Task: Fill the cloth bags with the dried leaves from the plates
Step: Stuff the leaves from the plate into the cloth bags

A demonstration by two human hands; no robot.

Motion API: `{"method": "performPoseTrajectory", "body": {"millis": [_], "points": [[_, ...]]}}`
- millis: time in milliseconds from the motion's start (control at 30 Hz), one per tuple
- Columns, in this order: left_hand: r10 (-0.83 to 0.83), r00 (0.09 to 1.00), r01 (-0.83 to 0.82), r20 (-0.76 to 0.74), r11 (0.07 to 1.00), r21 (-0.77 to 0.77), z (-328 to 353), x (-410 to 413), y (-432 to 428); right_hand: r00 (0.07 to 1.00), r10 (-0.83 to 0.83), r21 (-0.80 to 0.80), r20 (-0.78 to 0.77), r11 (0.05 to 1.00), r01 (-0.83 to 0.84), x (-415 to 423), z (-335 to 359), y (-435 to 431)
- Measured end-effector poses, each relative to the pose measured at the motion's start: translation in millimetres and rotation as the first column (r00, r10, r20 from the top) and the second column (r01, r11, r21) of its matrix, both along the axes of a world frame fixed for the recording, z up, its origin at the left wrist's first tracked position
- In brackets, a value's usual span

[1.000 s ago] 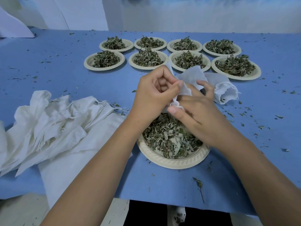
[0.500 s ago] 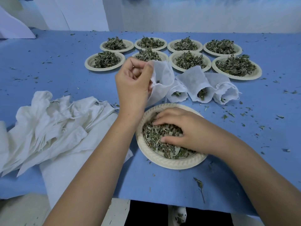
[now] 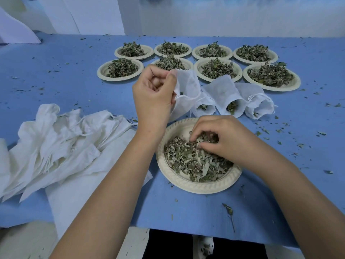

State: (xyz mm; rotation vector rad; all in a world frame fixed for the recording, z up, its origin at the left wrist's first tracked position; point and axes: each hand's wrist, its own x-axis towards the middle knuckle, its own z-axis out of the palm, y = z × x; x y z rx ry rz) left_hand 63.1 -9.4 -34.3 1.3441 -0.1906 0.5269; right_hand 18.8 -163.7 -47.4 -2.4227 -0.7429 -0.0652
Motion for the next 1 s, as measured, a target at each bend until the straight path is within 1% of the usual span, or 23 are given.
{"method": "performPoseTrajectory", "body": {"millis": [67, 100, 167, 233, 300, 433, 567, 667, 767, 800, 867, 933, 1000], "points": [[-0.002, 1.000, 0.002, 0.002, 1.000, 0.002, 0.2, -0.2, 0.1, 0.999, -0.032, 0.055, -0.003, 0.998, 0.032, 0.4, 1.4, -1.9], [-0.004, 1.000, 0.004, 0.001, 1.000, 0.006, 0.2, -0.6, 0.0, 0.998, -0.056, 0.048, 0.001, 0.997, 0.056, 0.7, 1.1, -2.5], [-0.010, 1.000, 0.010, -0.003, 1.000, 0.007, -0.2, -1.2, -0.7, 0.997, -0.080, -0.040, -0.001, 0.996, 0.080, 1.3, -2.1, -3.1], [-0.016, 1.000, 0.016, -0.003, 1.000, 0.008, -0.5, -1.4, -1.1, 0.998, -0.050, -0.125, -0.033, 0.991, 0.046, 1.0, -5.9, -0.3], [-0.023, 1.000, 0.023, -0.002, 1.000, 0.010, -1.1, -1.1, -1.4, 0.999, -0.012, -0.122, -0.044, 0.992, 0.007, 0.9, -9.4, 2.9], [-0.014, 1.000, 0.014, -0.019, 1.000, 0.001, -0.2, -1.5, -1.8, 1.000, -0.020, -0.081, -0.008, 0.996, 0.020, 2.4, -6.6, 3.5], [-0.005, 1.000, 0.005, -0.012, 1.000, 0.010, -0.6, -1.3, -1.5, 0.998, -0.057, 0.084, 0.017, 0.995, 0.056, 0.3, 1.1, -1.6], [0.004, 1.000, -0.004, -0.008, 1.000, 0.020, -0.7, -1.3, -1.0, 0.995, -0.102, 0.209, -0.003, 0.973, 0.101, -2.8, 6.5, -5.9], [0.003, 1.000, -0.002, -0.002, 0.999, 0.041, -1.2, -1.4, -1.4, 0.993, -0.110, 0.316, -0.029, 0.942, 0.114, -4.5, 8.6, -7.6], [-0.001, 1.000, 0.001, 0.004, 0.999, 0.047, -1.7, -1.4, -1.6, 0.994, -0.098, 0.382, -0.043, 0.918, 0.107, -5.1, 9.3, -7.7], [0.002, 1.000, -0.004, 0.024, 0.997, 0.076, -2.9, -1.3, -1.9, 0.997, -0.054, 0.537, -0.058, 0.840, 0.077, -6.4, 12.0, -8.3], [0.008, 0.999, -0.013, 0.046, 0.992, 0.127, -4.3, -1.0, -2.8, 0.999, -0.048, 0.634, -0.004, 0.772, 0.039, -8.5, 15.3, -7.5], [-0.010, 0.998, -0.001, 0.061, 0.984, 0.179, -6.2, -0.9, -4.1, 0.995, -0.078, 0.704, 0.062, 0.710, 0.012, -10.3, 17.2, -5.5]]}}
